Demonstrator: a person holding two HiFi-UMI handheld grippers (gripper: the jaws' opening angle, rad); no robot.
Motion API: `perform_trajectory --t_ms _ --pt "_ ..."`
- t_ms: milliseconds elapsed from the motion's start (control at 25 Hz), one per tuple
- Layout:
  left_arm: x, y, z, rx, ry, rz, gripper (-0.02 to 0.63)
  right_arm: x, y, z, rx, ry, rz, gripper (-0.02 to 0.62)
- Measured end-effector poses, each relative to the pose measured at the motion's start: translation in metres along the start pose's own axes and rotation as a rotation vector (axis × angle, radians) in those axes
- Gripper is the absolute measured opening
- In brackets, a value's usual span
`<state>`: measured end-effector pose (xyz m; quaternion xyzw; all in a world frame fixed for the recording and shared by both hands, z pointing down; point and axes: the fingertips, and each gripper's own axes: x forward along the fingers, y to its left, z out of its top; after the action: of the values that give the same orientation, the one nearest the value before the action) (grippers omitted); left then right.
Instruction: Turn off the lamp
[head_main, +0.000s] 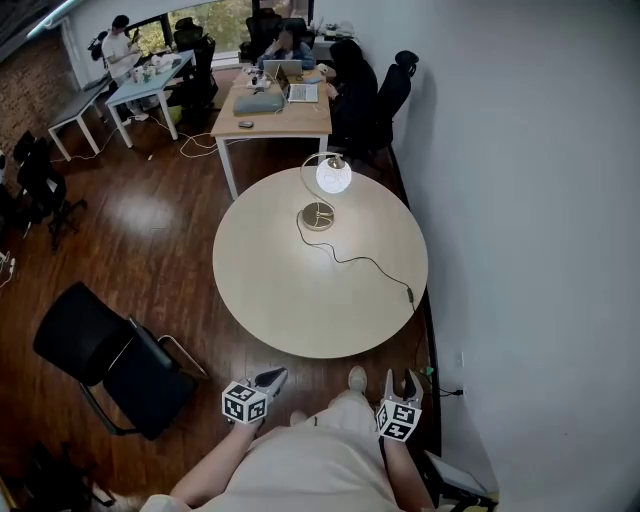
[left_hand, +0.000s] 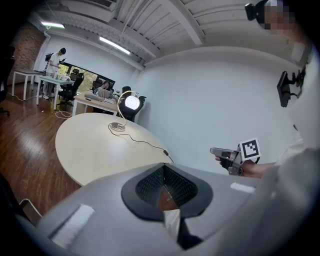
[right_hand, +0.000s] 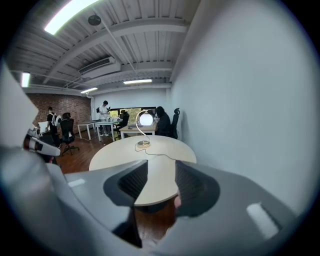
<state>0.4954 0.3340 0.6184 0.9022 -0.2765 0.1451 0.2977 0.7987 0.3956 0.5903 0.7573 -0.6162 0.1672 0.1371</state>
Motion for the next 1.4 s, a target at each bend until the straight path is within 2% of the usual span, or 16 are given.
perform_trajectory --t_ms 160,360,680,1120,1400 --pt "0.010 0.010 0.008 0.003 -0.003 0.012 0.005 0.025 -0.004 0.004 0.007 0.002 0.000 0.172" --pt "0.023 0.025 0.023 -0.034 -0.003 0.052 0.005 0.060 -0.008 0.026 -0.013 0.002 0.031 0.169" --pt "0.071 0.009 0.065 -0.027 0.014 0.079 0.005 0.102 -0.051 0.053 -0.003 0.040 0.056 0.169" --pt "0.109 0.024 0.117 -0.061 -0.037 0.236 0.005 0.215 -0.071 0.086 -0.040 0.081 0.196 0.155" --pt "0.139 0.016 0.123 -0.098 -0.051 0.306 0.005 0.268 -0.083 0.085 -0.072 0.120 0.281 0.153"
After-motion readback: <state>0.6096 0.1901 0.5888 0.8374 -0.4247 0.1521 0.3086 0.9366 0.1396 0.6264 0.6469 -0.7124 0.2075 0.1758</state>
